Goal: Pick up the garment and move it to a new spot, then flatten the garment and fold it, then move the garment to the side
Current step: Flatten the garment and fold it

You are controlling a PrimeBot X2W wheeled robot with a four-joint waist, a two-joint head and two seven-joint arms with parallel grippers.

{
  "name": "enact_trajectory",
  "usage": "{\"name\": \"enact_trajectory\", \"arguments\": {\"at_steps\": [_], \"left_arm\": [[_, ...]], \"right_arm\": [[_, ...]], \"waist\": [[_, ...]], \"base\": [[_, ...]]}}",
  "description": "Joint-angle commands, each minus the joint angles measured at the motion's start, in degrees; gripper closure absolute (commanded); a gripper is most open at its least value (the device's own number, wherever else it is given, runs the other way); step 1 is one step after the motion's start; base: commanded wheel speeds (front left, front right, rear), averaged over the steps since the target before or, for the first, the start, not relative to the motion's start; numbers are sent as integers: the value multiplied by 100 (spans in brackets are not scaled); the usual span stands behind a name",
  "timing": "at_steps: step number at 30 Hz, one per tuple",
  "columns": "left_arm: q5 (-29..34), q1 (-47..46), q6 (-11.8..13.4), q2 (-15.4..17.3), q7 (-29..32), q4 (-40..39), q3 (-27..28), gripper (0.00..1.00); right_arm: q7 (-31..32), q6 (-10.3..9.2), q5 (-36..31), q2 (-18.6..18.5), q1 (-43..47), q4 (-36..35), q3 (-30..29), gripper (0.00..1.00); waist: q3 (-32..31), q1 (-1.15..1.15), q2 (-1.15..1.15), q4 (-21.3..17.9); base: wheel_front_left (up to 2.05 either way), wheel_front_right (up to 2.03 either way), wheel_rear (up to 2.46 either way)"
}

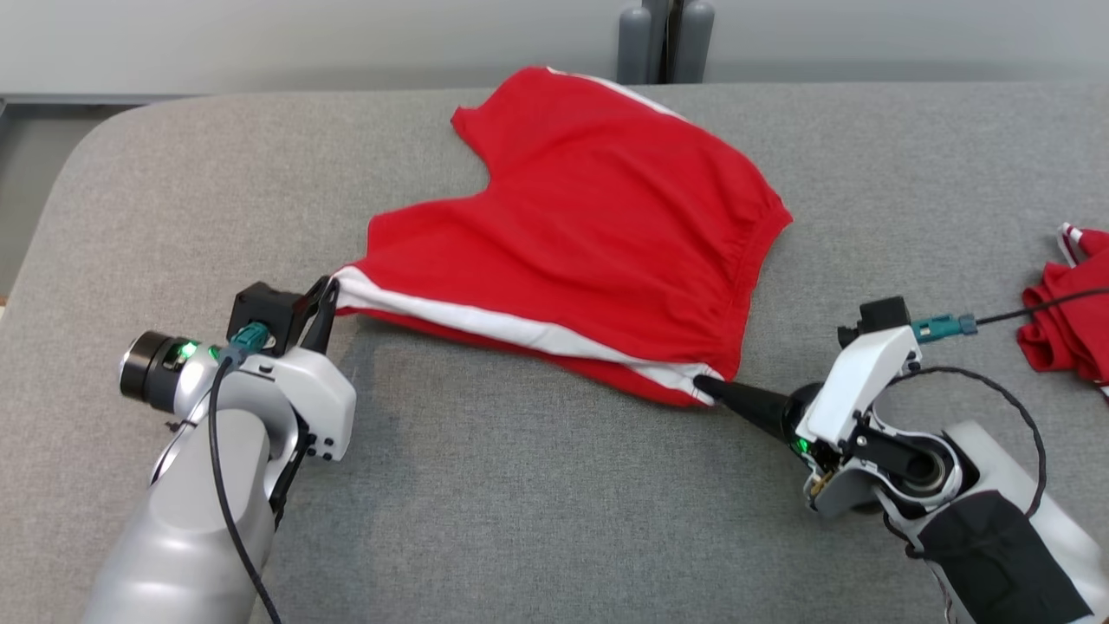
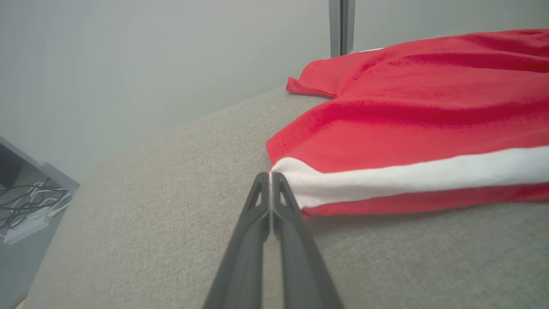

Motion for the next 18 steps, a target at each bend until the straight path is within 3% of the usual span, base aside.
{"name": "enact_trajectory", "arguments": {"at_steps": [1, 14, 18], "left_arm": [[32, 73, -16, 69, -19, 6, 28, 100], [200, 780, -89, 243, -19, -57, -141, 100], [540, 1090, 57, 334, -18, -266, -471, 100]], "right_arm": [[-22, 13, 65, -61, 115, -16, 3, 100], [221, 13, 172, -65, 778, 97, 371, 100], [263, 13, 213, -75, 1039, 122, 431, 100]], "waist": [[-76, 0, 0, -19], [-640, 0, 0, -50], [-841, 0, 0, -46]], "base": [[0, 0, 0], [0, 0, 0], [0, 0, 0]]}}
